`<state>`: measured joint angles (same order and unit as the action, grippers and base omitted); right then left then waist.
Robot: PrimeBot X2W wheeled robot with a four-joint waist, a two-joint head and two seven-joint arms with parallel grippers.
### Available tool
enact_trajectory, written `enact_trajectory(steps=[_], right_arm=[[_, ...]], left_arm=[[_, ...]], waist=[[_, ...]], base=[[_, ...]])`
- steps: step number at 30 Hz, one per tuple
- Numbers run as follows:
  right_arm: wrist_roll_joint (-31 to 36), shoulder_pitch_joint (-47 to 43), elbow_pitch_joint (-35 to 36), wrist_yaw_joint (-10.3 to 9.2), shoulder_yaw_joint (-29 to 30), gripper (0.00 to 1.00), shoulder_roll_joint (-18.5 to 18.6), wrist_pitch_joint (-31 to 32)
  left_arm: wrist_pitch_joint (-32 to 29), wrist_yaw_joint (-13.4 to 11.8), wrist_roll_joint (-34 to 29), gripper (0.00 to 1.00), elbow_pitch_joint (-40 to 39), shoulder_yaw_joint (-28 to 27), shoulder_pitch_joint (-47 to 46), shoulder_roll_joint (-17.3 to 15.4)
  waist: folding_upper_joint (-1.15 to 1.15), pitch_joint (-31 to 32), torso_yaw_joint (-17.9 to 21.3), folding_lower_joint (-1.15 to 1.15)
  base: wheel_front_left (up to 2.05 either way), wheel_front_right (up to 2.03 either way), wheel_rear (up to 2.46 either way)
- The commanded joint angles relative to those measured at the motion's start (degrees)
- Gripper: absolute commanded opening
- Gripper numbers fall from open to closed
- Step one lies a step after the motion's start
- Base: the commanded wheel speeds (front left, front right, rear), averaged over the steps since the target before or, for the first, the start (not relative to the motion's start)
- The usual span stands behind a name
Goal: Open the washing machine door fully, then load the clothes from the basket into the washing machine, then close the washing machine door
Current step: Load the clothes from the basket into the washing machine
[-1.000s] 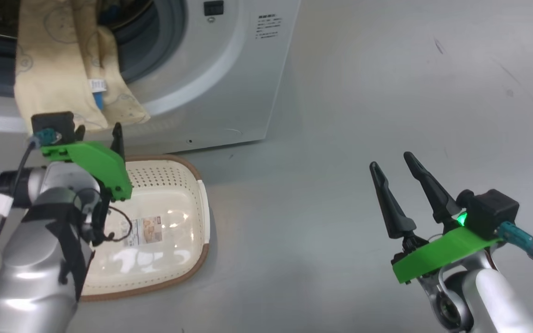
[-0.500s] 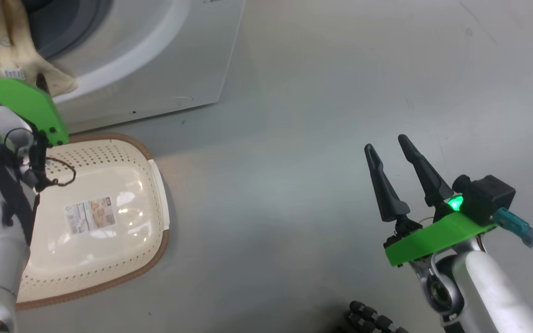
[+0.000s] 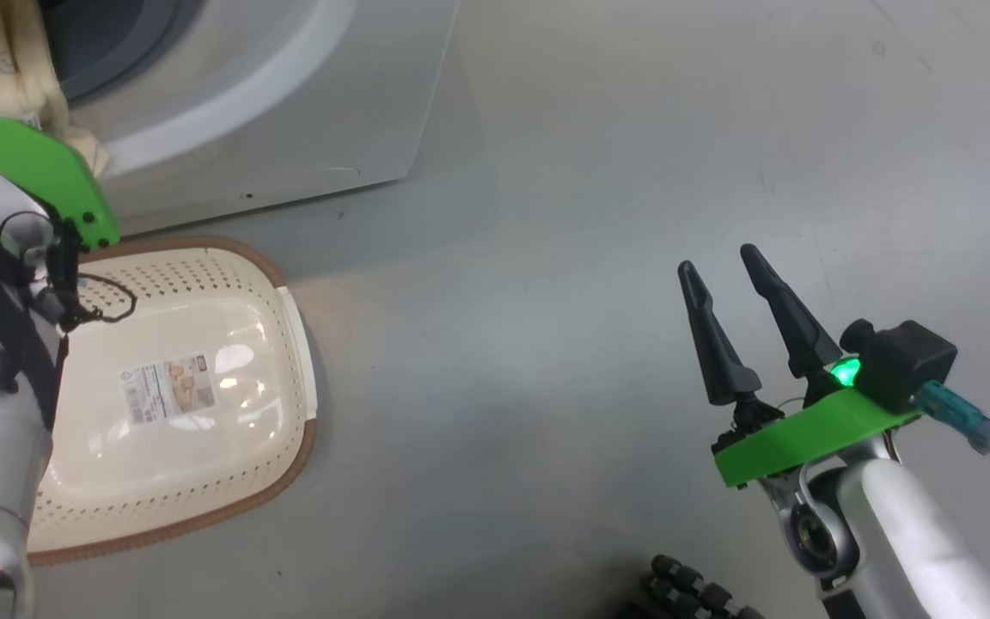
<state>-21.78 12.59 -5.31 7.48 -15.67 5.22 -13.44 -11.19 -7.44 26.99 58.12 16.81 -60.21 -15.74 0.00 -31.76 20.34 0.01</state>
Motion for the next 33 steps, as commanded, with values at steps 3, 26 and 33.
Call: enact_trajectory(steps=[3, 26, 33], right_arm=[[-0.3, 0.8, 1.3, 0.01, -0.5, 1.00, 0.6, -0.6], [0.6, -0.6, 2.3, 0.01, 1.7, 1.00, 0.5, 0.3], [0.2, -0.1, 2.6, 0.01, 1.0, 1.00, 0.3, 0.3]], left_arm=[[-2.1, 1.3, 0.5, 0.00, -1.3, -0.4, -3.1, -1.8], [-32.1, 6.8, 6.3, 0.00, -27.5, 0.9, -0.3, -8.8], [-36.1, 2.0, 7.1, 0.00, -40.8, -2.7, 0.7, -13.4]], waist=[[0.00, 0.2, -0.6, -0.01], [0.00, 2.3, -5.5, -0.01], [0.00, 1.1, -4.6, -0.01]], base=[[0.00, 0.00, 0.00], [0.00, 0.00, 0.00], [0.00, 0.00, 0.00]])
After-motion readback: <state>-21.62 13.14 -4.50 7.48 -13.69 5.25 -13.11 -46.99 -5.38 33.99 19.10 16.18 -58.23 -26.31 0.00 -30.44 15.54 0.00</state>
